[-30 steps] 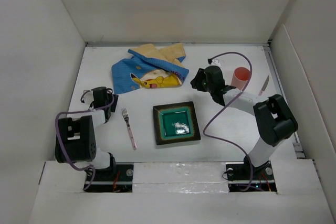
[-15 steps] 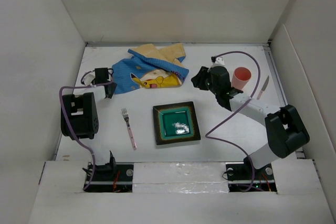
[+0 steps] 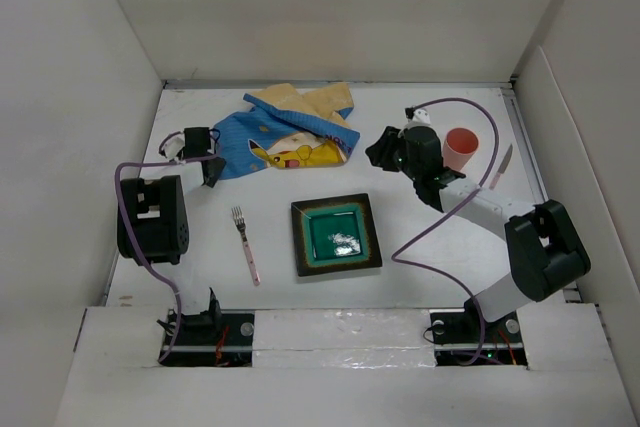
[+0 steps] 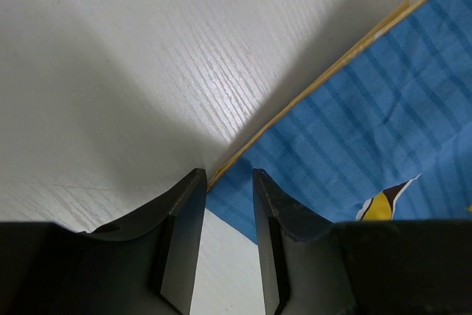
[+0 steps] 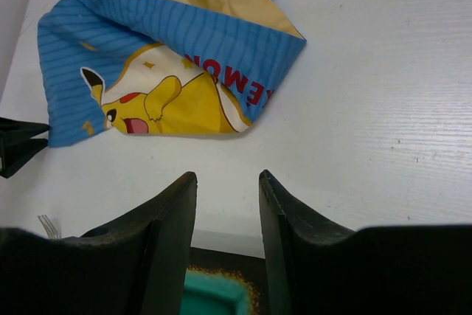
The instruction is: Set the dinner table for one person
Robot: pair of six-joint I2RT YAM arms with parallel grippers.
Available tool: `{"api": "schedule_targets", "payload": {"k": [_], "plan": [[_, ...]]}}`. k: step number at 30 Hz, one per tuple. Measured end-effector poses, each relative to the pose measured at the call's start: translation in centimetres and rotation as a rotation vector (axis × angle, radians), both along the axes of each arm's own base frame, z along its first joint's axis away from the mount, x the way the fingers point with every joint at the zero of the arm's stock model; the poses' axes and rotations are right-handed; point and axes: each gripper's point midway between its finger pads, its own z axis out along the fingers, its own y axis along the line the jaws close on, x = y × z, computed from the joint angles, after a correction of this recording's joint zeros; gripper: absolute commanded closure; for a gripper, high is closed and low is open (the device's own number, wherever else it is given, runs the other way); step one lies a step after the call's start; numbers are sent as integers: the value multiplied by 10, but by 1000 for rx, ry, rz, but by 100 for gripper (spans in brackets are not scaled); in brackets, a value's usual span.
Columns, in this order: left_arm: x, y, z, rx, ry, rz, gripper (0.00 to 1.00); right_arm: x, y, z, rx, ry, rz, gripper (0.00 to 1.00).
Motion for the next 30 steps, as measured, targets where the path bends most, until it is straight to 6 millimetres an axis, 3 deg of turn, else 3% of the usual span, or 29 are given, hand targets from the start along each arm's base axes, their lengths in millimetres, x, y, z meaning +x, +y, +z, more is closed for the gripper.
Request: {"api": "schedule_targets", "payload": {"k": [4, 9, 15, 22, 30], "plan": [[3, -2, -1, 29, 46, -58, 71, -2, 0, -1, 0, 2, 7, 55], [20, -8, -1, 111, 106, -135, 72, -7, -2, -3, 0, 4, 12, 55], [16, -12, -3, 149, 135, -175, 70, -8, -4, 7, 11, -17, 10, 55], [4, -12, -3, 155, 160, -188, 64, -8, -9, 3, 11, -10, 4, 55], [-8, -9, -4, 182, 183, -197, 67, -7, -11, 6, 16, -16, 5, 55]]}}
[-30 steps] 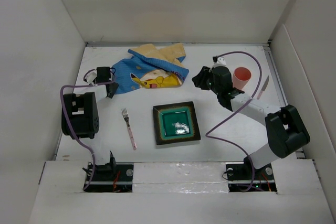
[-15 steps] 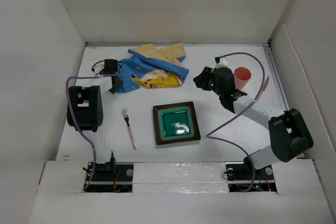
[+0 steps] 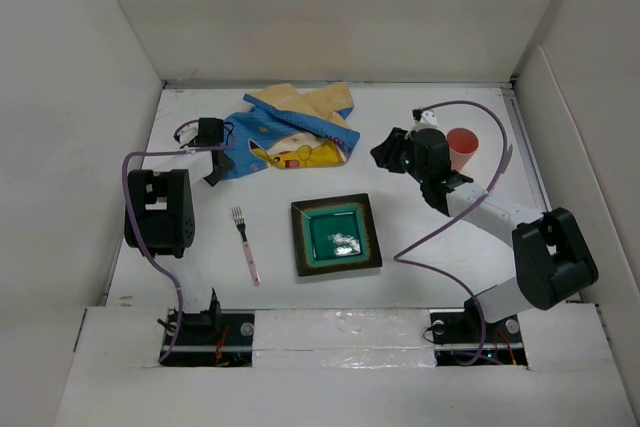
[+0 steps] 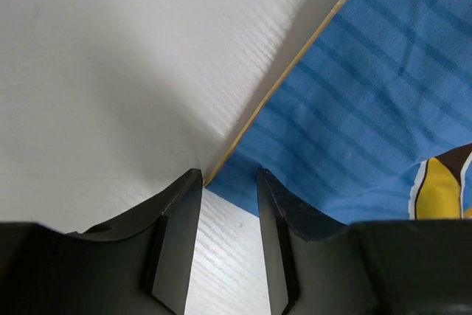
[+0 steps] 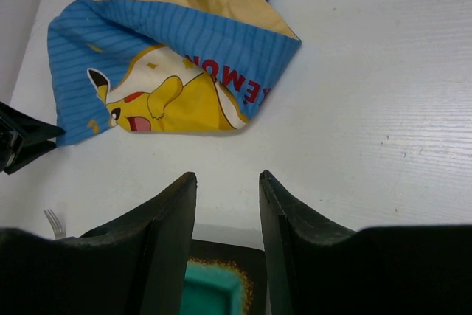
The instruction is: Set the dinner table for one person
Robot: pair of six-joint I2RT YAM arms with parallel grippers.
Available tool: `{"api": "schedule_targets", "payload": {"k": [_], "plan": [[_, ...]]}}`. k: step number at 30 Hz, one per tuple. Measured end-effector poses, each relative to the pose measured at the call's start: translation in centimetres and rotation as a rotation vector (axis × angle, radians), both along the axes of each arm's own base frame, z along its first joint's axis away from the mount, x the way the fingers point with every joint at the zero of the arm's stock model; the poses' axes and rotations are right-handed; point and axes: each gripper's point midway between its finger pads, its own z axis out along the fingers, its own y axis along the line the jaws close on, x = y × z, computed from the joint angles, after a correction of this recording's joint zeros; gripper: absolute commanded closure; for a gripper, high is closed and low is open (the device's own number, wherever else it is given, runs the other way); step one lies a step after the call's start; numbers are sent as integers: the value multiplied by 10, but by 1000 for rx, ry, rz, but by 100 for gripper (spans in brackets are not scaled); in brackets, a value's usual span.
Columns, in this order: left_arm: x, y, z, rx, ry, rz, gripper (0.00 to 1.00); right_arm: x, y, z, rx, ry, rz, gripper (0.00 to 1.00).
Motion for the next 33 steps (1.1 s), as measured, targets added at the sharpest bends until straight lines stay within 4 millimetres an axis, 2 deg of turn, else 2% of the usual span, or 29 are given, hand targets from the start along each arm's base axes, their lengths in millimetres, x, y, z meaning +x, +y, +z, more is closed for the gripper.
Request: {"api": "schedule_targets", "payload": {"k": [3, 5, 8, 15, 18, 22, 26, 29, 33], "plan": [[-2, 1, -1, 10, 5, -10, 73, -1, 1, 0, 3, 1, 9, 55], [-3, 2, -1, 15, 8, -14, 88, -2, 2, 0, 5, 2, 14, 55], [-5, 3, -3, 26, 22, -23, 100, -2, 0, -2, 2, 7, 12, 55], [-7, 3, 0, 36, 33, -48, 100, -2, -4, -5, -3, 10, 5, 54], [-19, 5, 4, 53, 71, -74, 100, -1, -5, -6, -5, 11, 2, 54], [-30, 7, 29, 66, 41, -96, 100, 0, -6, -16, -16, 33, 2, 53], [-36, 13, 74, 58, -83, -96, 100, 1, -5, -30, -30, 62, 8, 51], [-37, 14, 104, 54, -174, -101, 100, 1, -5, -39, -41, 79, 9, 40], [-40, 5, 122, 24, -241, -139, 100, 5, -3, -49, -53, 101, 12, 38]]}}
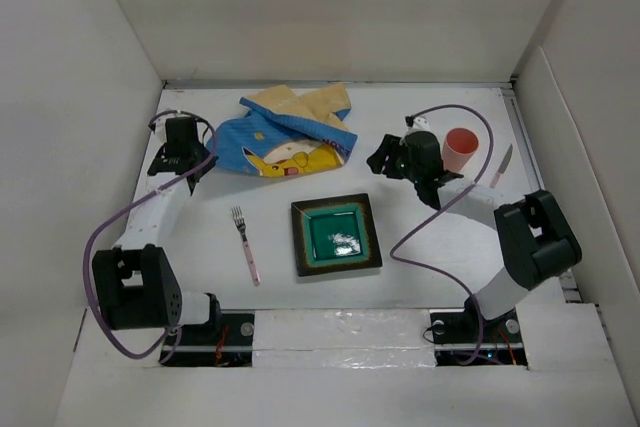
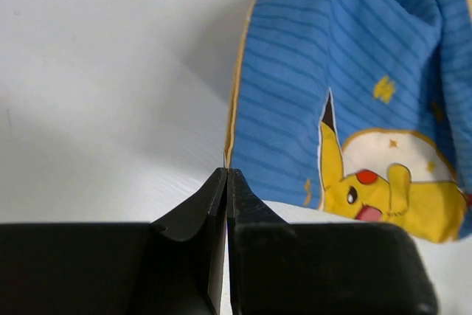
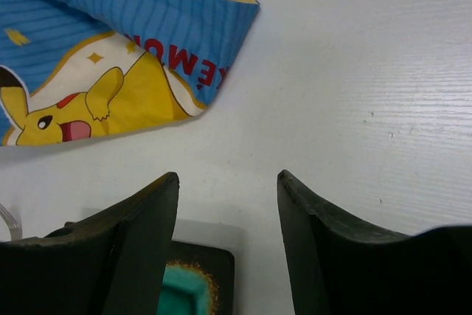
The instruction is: Set the dinner table for one person
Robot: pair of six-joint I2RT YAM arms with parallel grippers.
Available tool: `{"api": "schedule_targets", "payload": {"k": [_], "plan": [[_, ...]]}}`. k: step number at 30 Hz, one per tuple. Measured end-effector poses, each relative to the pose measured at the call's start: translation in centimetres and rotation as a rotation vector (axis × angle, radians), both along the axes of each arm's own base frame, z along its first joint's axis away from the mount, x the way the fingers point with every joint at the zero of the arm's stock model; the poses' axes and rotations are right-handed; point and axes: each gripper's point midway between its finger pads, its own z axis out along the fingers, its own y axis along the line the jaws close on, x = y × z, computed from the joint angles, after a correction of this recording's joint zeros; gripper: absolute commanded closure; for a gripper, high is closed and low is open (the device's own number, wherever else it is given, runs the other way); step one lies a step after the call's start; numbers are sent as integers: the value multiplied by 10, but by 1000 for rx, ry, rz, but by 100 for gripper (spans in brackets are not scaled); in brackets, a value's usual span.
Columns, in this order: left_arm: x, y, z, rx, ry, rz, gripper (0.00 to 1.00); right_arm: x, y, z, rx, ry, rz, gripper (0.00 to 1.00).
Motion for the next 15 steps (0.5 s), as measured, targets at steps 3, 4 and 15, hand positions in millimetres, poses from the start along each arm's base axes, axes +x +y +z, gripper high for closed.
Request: {"api": "schedule_targets", "payload": {"k": [3, 4, 15], "plan": [[-8, -7, 12, -23, -44, -30, 100, 7, 7, -11, -10, 24, 8, 38], [-10, -8, 19, -25, -68, -34, 100, 9, 10, -15, -15, 35, 12, 38], [-19, -24, 91, -67, -339, -110, 100, 86, 53, -12, -14, 71, -16, 44]]}}
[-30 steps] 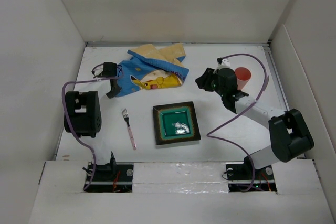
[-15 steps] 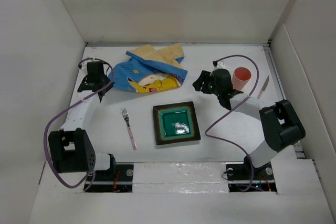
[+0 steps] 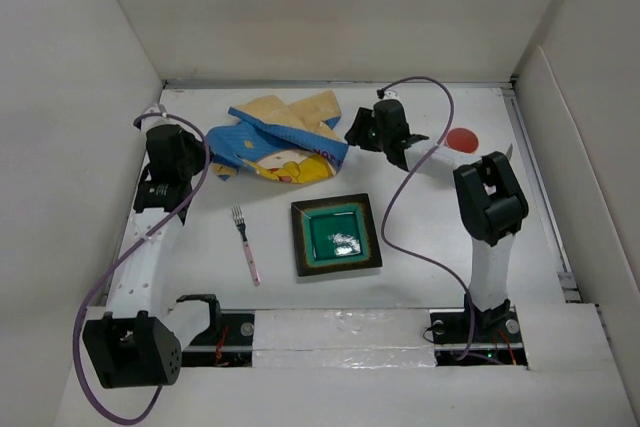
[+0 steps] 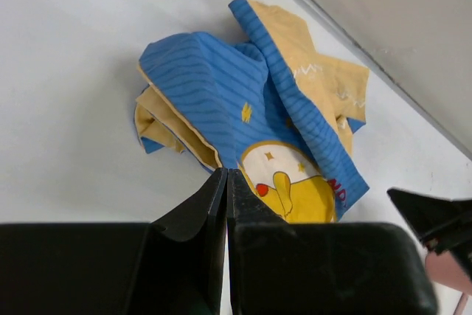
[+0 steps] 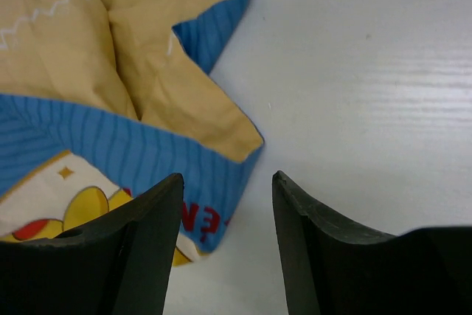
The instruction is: Set the dinner table for one person
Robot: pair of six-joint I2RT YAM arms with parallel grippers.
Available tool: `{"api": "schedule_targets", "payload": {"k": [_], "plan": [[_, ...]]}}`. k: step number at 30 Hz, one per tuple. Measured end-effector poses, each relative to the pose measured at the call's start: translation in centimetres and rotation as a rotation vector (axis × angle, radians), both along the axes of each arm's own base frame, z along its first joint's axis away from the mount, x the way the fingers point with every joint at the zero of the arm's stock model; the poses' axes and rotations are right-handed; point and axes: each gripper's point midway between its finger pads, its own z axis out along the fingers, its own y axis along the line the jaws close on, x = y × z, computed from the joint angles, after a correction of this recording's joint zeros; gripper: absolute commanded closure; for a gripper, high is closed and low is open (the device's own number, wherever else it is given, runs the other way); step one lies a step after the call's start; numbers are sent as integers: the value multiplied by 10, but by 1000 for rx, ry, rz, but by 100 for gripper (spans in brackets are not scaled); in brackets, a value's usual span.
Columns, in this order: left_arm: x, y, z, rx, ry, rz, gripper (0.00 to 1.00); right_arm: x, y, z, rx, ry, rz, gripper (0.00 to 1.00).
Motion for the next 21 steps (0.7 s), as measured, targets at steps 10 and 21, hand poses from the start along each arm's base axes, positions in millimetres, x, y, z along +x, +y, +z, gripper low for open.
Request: {"api": "schedule_targets", "payload": {"k": [10, 21], "plan": [[-1, -14, -10, -35, 25, -73, 100, 4, 2, -19, -11, 70, -15, 46], [0, -21, -8, -51, 18, -111, 100, -9, 13, -53, -16, 145, 30, 57]]}}
